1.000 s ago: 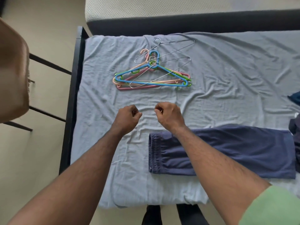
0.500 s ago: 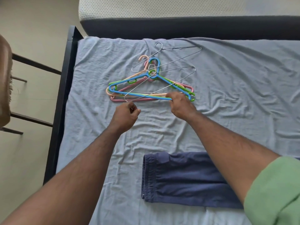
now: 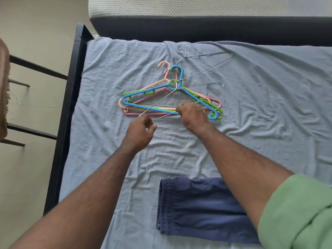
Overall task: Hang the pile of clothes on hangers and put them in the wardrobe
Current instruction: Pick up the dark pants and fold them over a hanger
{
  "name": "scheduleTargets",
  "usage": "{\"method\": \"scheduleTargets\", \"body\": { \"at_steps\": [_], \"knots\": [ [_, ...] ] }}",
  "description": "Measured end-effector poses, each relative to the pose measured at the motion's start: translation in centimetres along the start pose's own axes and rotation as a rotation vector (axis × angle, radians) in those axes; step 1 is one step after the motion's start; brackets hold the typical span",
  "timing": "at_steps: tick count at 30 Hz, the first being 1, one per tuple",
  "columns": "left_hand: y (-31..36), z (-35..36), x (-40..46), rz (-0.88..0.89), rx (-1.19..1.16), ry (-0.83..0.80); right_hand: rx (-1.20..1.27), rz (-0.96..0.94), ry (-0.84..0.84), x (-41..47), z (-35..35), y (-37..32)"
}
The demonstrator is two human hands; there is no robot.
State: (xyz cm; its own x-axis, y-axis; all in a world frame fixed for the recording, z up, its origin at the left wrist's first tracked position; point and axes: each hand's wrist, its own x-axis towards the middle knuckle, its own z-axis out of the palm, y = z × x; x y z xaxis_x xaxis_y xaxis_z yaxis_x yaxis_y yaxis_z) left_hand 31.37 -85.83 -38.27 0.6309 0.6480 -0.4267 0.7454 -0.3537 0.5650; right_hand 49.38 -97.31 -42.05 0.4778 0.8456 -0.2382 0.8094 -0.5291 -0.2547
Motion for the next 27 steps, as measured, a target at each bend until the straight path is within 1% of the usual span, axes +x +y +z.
{"method": "scheduleTargets", "body": {
  "at_steps": [2, 4, 6, 8, 9, 11, 13, 14, 16, 17, 19, 22, 23, 25, 27],
  "knots": [
    [-0.1, 0.1, 0.1, 0.032, 0.108, 0.106, 0.084, -0.025, 0.027, -1.7, 0.7, -0.6],
    [0.3, 0.1, -0.2, 0.018, 0.267, 0.204, 0.097, -0.063, 0.043, -3.6, 1.4, -1.5],
    [0.8, 0.2, -0.7, 0.005, 0.334, 0.236, 0.101, -0.082, 0.045, -5.6, 2.3, -2.3],
    [0.8, 0.5, -1.1, -0.038, 0.352, 0.179, 0.126, -0.107, 0.045, -7.6, 3.4, -3.0],
    [0.8, 0.7, -1.3, -0.065, 0.367, 0.110, 0.148, -0.126, 0.047, -8.6, 3.8, -3.3],
    [0.4, 1.5, -1.7, -0.126, 0.369, -0.080, 0.178, -0.153, 0.067, -10.2, 4.7, -3.4],
    [-0.2, 2.6, -2.4, -0.203, 0.277, -0.241, 0.185, -0.164, 0.093, -11.5, 5.1, -3.5],
    [-0.5, 3.0, -2.8, -0.221, 0.209, -0.270, 0.190, -0.172, 0.114, -12.0, 5.3, -3.5],
    [-1.0, 3.8, -3.7, -0.210, 0.099, -0.242, 0.226, -0.202, 0.114, -13.1, 5.6, -3.4],
    [-1.2, 4.1, -4.1, -0.193, 0.082, -0.213, 0.263, -0.207, 0.102, -13.6, 5.5, -3.4],
    [-1.3, 4.2, -5.1, -0.181, 0.128, -0.174, 0.337, -0.161, 0.122, -14.3, 5.1, -3.0],
    [-1.5, 4.1, -6.1, -0.138, 0.238, -0.167, 0.418, -0.014, 0.223, -13.1, 3.7, -2.4],
    [-1.6, 3.9, -6.4, -0.108, 0.263, -0.169, 0.420, 0.038, 0.222, -12.2, 3.4, -2.0],
    [-1.7, 3.4, -7.1, -0.055, 0.293, -0.149, 0.336, 0.110, 0.135, -10.0, 2.8, -1.3],
    [-2.2, 2.9, -7.5, -0.037, 0.288, -0.123, 0.208, 0.117, -0.037, -7.9, 2.4, -0.8]
  ]
}}
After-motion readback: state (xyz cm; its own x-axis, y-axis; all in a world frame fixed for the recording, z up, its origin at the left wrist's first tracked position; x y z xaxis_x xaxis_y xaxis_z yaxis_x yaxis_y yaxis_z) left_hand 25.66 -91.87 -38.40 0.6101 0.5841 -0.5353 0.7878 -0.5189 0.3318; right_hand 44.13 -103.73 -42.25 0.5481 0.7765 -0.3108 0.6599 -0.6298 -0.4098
